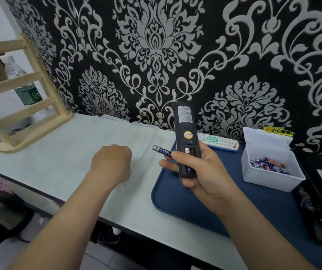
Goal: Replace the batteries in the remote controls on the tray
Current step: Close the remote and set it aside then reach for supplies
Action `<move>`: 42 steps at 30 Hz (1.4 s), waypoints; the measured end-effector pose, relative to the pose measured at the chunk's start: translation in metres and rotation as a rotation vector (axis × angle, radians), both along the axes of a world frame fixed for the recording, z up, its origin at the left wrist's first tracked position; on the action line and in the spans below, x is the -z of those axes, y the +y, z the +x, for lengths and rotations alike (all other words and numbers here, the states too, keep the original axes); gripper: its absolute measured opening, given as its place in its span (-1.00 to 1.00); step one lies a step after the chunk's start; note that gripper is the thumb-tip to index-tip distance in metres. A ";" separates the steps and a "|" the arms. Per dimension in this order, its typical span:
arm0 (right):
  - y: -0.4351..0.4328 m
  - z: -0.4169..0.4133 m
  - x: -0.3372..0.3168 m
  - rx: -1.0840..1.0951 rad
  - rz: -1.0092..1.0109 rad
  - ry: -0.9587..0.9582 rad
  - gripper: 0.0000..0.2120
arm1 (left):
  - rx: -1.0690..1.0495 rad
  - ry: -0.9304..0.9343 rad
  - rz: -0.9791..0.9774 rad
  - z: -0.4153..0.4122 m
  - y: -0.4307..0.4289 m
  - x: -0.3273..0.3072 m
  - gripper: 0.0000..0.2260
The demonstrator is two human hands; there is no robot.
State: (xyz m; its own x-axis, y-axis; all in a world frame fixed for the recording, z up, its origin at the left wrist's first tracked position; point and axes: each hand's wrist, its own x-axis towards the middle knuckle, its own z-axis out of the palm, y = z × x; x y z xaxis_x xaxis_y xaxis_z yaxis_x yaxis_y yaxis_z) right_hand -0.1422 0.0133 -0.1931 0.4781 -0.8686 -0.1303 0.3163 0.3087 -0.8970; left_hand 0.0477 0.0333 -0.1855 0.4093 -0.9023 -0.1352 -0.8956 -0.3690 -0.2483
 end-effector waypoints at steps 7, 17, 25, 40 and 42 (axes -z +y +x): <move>0.009 0.035 0.007 -0.021 0.046 -0.097 -0.71 | 0.208 -0.271 0.124 -0.001 -0.006 0.000 -0.79; 0.015 0.049 0.012 -0.062 0.102 -0.122 -0.73 | 0.317 -0.340 0.380 0.019 -0.002 -0.006 -0.91; 0.011 0.044 0.010 -0.038 0.118 -0.146 -0.68 | 0.308 0.011 0.255 0.035 -0.004 -0.015 -0.80; 0.002 0.031 0.007 0.031 0.076 -0.104 -0.76 | -0.010 1.274 -0.576 0.053 0.018 -0.002 -0.80; 0.002 0.033 0.008 0.033 0.068 -0.096 -0.75 | -0.027 1.304 -0.601 0.054 0.019 -0.001 -0.81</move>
State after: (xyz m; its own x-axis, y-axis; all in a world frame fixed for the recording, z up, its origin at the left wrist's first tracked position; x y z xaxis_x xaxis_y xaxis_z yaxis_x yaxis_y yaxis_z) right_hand -0.1094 0.0150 -0.2008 0.4623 -0.8748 -0.1446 0.4105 0.3557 -0.8396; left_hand 0.1013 0.0521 -0.1841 0.3099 -0.9503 -0.0287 -0.3497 -0.1420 0.9260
